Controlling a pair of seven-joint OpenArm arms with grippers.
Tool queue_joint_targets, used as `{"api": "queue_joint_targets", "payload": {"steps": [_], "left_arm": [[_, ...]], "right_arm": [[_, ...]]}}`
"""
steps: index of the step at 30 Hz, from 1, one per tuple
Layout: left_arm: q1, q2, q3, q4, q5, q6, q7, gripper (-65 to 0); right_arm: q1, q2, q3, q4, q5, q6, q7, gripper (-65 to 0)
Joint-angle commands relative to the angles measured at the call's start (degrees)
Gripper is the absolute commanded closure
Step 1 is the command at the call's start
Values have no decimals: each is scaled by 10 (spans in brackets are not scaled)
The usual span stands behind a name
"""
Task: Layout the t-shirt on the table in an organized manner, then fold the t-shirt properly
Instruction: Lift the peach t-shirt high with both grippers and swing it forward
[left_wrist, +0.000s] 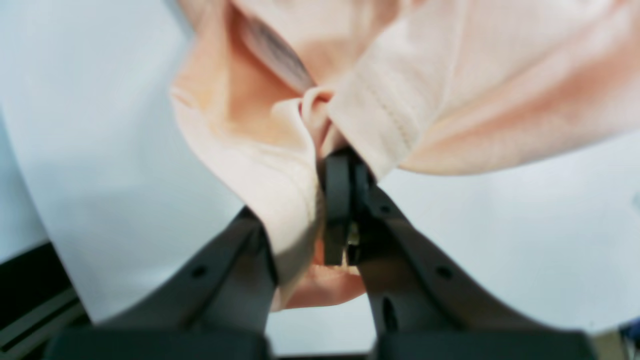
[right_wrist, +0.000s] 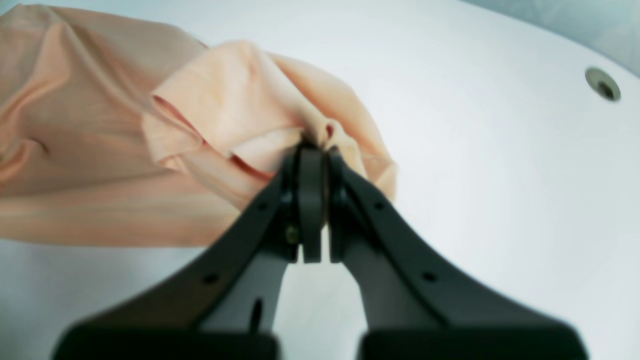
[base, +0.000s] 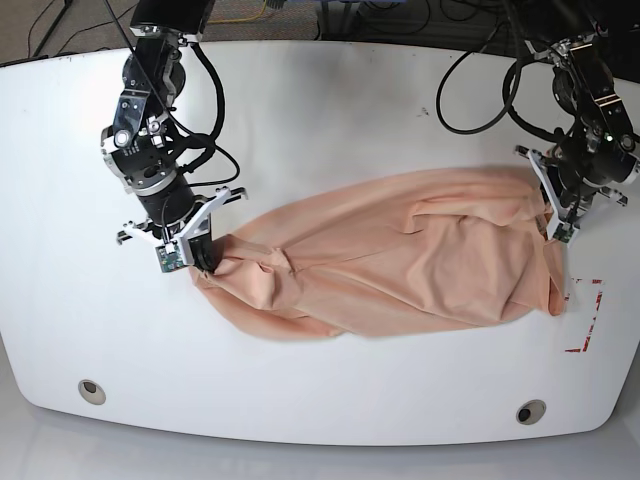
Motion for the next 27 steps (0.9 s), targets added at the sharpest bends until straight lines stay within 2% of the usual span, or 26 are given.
{"api": "queue_joint_targets", "payload": {"steps": [1, 12, 20, 27], "left_arm": [[-32, -8, -4, 11, 1, -1, -5, 0], [-134, -6, -4, 11, 0, -1, -5, 0], [-220, 34, 0, 8, 3, -1, -5, 0], [-284, 67, 71, 8, 3, -1, -5, 0]], "right_arm": [[2, 4, 15, 23, 7, -4, 18, 0], [23, 52, 48, 9, 7, -4, 19, 0], [73, 85, 75, -20, 7, -3, 19, 0], [131, 109, 73, -39, 7, -3, 18, 0]]}}
